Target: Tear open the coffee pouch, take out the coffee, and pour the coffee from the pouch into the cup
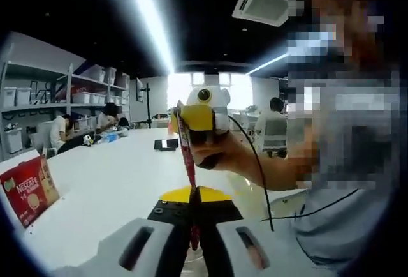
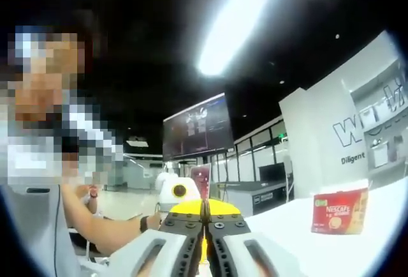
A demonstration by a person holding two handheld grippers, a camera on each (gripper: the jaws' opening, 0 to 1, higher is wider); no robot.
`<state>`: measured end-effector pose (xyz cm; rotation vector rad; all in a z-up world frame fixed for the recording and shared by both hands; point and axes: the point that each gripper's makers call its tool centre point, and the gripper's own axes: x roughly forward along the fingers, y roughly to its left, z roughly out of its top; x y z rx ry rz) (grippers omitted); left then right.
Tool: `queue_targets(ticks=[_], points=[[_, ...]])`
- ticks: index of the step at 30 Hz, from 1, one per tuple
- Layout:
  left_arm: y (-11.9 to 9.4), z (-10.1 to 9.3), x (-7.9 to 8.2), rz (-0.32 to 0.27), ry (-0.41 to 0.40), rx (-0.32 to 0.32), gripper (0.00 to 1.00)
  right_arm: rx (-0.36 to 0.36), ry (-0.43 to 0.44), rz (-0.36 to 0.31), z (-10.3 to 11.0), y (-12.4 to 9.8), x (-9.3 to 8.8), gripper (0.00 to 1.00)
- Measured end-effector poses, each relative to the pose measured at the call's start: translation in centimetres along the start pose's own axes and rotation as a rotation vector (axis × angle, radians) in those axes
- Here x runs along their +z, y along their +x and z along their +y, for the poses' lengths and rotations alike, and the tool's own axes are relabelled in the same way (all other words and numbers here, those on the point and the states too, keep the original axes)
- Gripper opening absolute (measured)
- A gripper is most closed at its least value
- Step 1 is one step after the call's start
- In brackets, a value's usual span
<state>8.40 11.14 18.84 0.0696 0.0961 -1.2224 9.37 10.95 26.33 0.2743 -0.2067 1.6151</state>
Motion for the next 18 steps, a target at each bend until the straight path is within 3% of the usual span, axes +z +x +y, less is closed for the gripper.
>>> queue_targets(ticks=[2,3,4,8,9,12,13,14,15,18], points=[[-0.1,0.2,-0.4,0.01,-0.011,0.009,0.15,0.001,0.004,-0.02,-0.1,-0.3,0.6,0.0],[-0.2,0.2,-0.7,0.019,-0.011,0.01,0.06,0.002,0.003,-0.025,-0.1,-0.4,0.9,0.0],[-0.4,0.2,-0.8,0.018,0.031,0.013,0.04,0.001,-0.001,-0.017,-0.1,-0.3,0.9,0.0],[-0.2,0.1,-0.7,0.007,0.038,0.002,0.04,0.002,-0.011,-0.015,-0.1,-0.2,0.9,0.0],[-0.2,0.4,-0.6,0.0,0.023,0.023,0.05,0.003,-0.008,-0.022,-0.1,-0.2,1.0,0.0],[-0.3,1.0,0.0,-0.045,-0.028,0.06,0.32,0.001,-0.01,-0.026,-0.1,-0.3,1.1,0.0],[-0.4,0.9,0.0,-0.049,-0.043,0.044,0.27,0.0,-0.009,-0.026,-0.2,-0.3,1.1,0.0],[-0.6,0.8,0.0,-0.048,-0.029,0.042,0.16,0.0,-0.007,-0.027,-0.1,-0.4,1.0,0.0],[-0.8,1.0,0.0,-0.042,0.028,0.053,0.04,-0.002,-0.006,-0.026,-0.1,-0.4,0.9,0.0],[-0.6,0.8,-0.4,-0.029,0.062,0.048,0.03,-0.004,-0.001,-0.02,-0.2,-0.4,0.6,0.0]])
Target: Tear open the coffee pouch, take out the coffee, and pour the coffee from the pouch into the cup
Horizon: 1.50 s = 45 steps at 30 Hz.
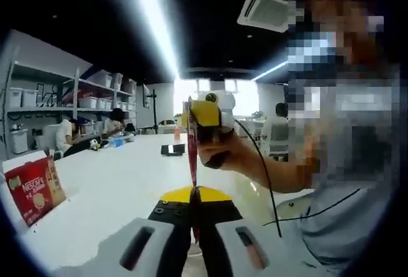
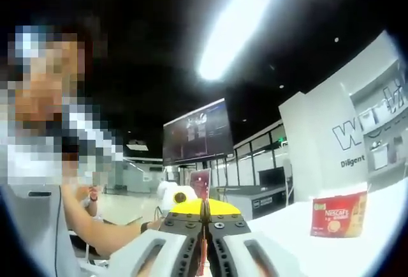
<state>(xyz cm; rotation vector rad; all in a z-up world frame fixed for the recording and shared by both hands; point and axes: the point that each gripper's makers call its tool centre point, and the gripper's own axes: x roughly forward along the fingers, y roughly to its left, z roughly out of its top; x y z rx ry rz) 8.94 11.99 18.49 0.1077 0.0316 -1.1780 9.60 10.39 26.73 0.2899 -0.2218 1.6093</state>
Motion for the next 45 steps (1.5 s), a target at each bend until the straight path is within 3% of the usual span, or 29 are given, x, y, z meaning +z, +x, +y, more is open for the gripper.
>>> queue_targets(ticks=[3,4,6,7,11,12,14,18,20,21,23,25,27,28,31,34,37,43,45], points=[[0.0,0.5,0.0,-0.01,-0.025,0.022,0.07,-0.002,0.006,-0.006,-0.1,-0.1,-0.1,0.0],[0.1,0.9,0.2,-0.025,-0.034,0.046,0.13,-0.003,0.007,-0.01,-0.1,-0.1,0.0,0.0],[0.3,0.8,0.8,-0.066,-0.111,0.029,0.36,-0.003,0.005,-0.005,-0.1,0.0,-0.1,0.0],[0.4,0.8,1.0,-0.072,-0.127,0.026,0.39,0.0,0.006,-0.006,-0.1,0.1,-0.1,0.0],[0.4,0.8,0.8,-0.054,-0.084,0.033,0.24,0.006,0.004,-0.005,0.1,0.4,-0.1,0.0],[0.3,0.6,0.3,-0.026,-0.069,0.012,0.04,0.007,0.003,-0.005,0.1,0.5,-0.1,0.0],[0.4,1.2,0.2,-0.024,0.008,0.045,0.04,0.008,0.001,-0.005,0.1,0.5,-0.1,0.0],[0.4,0.7,-0.1,-0.025,-0.028,0.017,0.05,0.007,0.008,-0.001,0.0,0.1,-0.4,0.0],[0.4,1.3,0.0,-0.044,-0.056,0.055,0.16,0.007,0.01,-0.006,0.0,0.0,-0.3,0.0],[0.4,1.2,0.3,-0.068,-0.094,0.052,0.28,0.007,0.01,-0.005,0.0,0.0,-0.3,0.0],[0.3,1.5,0.6,-0.084,-0.118,0.056,0.35,0.006,0.009,-0.007,-0.1,0.0,-0.2,0.0],[0.1,1.5,0.9,-0.099,-0.109,0.062,0.31,0.009,0.009,-0.006,-0.1,0.1,-0.2,0.0],[0.0,1.3,0.9,-0.082,-0.051,0.052,0.06,0.012,0.008,-0.005,0.0,0.2,-0.2,0.0],[0.0,1.2,0.9,-0.081,-0.004,0.069,0.04,0.011,0.008,-0.003,-0.1,0.2,-0.3,0.0],[-0.2,0.9,1.0,-0.087,-0.023,0.048,0.04,0.01,0.013,-0.001,-0.2,0.3,-0.4,0.0],[-0.5,1.3,1.4,-0.117,-0.056,0.074,0.17,0.01,0.011,-0.004,-0.2,0.4,-0.3,0.0],[-0.9,1.3,1.7,-0.136,-0.065,0.072,0.2,0.01,0.008,-0.003,-0.2,0.5,-0.3,0.0],[-0.9,1.2,1.6,-0.13,-0.072,0.058,0.15,0.01,0.009,-0.009,-0.3,0.6,0.0,0.0],[-0.7,0.9,1.4,-0.117,-0.064,0.044,0.06,0.012,0.01,-0.01,-0.2,0.8,0.0,0.0]])
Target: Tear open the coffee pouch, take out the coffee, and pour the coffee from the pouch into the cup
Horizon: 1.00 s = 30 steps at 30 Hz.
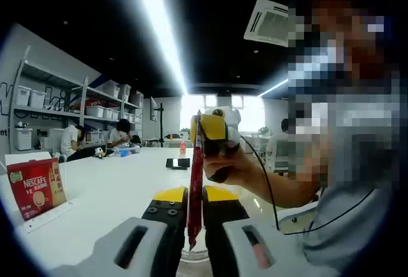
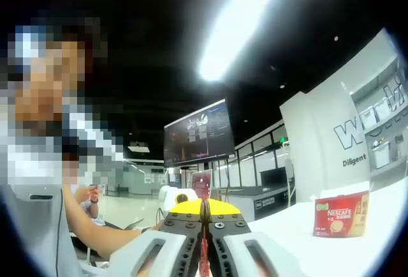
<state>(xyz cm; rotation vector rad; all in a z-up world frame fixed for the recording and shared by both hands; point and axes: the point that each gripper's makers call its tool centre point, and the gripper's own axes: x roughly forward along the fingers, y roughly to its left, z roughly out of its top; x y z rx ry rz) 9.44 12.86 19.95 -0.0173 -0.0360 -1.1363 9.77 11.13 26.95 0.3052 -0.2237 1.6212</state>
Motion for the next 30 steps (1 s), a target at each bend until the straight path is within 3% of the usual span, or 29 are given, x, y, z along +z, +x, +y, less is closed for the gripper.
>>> queue_targets(ticks=[8,14,23,30], points=[[0.1,-0.4,-0.4,0.02,0.015,-0.008,0.04,-0.005,-0.001,-0.002,-0.2,-0.3,-0.5,0.01],[0.2,0.4,-0.1,0.009,0.023,0.042,0.04,-0.003,-0.021,-0.022,-0.2,-0.4,-0.1,0.02],[-0.2,0.1,0.1,-0.031,-0.014,0.038,0.03,0.006,-0.019,0.002,0.0,-0.7,-0.1,0.01],[0.2,0.2,-0.1,0.008,-0.015,0.023,0.03,0.004,-0.009,0.007,0.1,-1.7,-0.4,0.01]])
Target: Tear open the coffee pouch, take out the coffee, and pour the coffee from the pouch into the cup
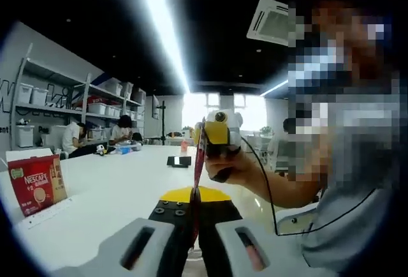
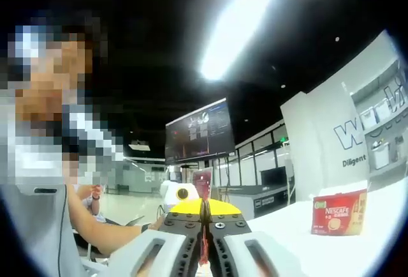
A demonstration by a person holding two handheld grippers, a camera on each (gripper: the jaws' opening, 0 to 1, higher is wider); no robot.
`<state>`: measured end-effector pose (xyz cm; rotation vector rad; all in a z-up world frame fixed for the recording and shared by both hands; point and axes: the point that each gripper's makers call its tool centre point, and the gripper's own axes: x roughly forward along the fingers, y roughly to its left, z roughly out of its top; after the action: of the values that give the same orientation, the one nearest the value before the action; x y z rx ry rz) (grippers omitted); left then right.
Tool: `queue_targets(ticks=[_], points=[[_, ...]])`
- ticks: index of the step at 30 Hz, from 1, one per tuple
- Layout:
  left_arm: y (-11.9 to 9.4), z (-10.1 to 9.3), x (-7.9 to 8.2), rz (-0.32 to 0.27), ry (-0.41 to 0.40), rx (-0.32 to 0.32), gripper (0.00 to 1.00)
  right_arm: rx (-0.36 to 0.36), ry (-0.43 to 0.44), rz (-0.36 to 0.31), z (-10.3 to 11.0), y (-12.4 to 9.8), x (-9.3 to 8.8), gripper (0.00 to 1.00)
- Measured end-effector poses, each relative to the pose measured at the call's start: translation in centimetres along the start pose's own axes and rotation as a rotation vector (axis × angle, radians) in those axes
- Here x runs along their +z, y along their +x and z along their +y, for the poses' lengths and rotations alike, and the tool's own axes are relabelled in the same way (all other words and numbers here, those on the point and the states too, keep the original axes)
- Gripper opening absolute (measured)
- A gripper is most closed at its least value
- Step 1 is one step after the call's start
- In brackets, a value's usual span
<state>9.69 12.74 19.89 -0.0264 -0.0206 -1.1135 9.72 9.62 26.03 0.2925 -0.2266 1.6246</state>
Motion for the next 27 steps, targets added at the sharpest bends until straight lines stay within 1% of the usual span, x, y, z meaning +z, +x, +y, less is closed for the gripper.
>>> queue_targets(ticks=[4,6,7,8,10,11,14,17,19,22,27], points=[[0.3,-0.1,0.0,0.006,-0.001,-0.02,0.03,-0.009,-0.01,0.014,0.3,-0.5,0.1,0.01],[0.6,-0.6,-0.2,-0.004,-0.005,-0.046,0.04,-0.021,-0.01,0.016,0.1,-0.9,0.2,0.01],[0.7,-0.7,-0.3,-0.005,-0.004,-0.044,0.05,-0.025,-0.01,0.019,0.1,-1.0,0.2,0.01],[0.8,-0.5,-0.2,-0.011,0.011,-0.028,0.08,-0.03,-0.012,0.017,0.1,-1.1,0.1,0.01],[0.8,-0.5,-0.3,-0.014,0.01,-0.015,0.17,-0.028,0.02,-0.043,0.1,-1.4,0.8,0.01],[0.7,-0.5,-0.5,-0.014,-0.016,-0.011,0.18,-0.032,0.03,-0.058,0.1,-1.7,0.9,0.01],[0.1,-0.1,-0.8,-0.03,-0.034,0.01,0.18,-0.041,0.037,-0.06,0.1,-1.9,0.2,0.01],[-0.5,-0.2,-1.0,-0.049,-0.052,0.017,0.18,-0.06,0.051,-0.083,0.0,-2.6,-0.1,0.01],[-1.0,-0.1,-1.0,-0.066,-0.064,0.019,0.18,-0.067,0.062,-0.108,-0.1,-3.1,0.2,0.01],[-1.7,0.1,-0.6,-0.117,-0.097,0.021,0.17,-0.074,0.069,-0.153,-0.3,-3.5,1.1,0.01],[-2.1,0.2,-0.3,-0.155,-0.108,0.019,0.17,-0.07,0.074,-0.199,-0.5,-3.7,2.4,0.01]])
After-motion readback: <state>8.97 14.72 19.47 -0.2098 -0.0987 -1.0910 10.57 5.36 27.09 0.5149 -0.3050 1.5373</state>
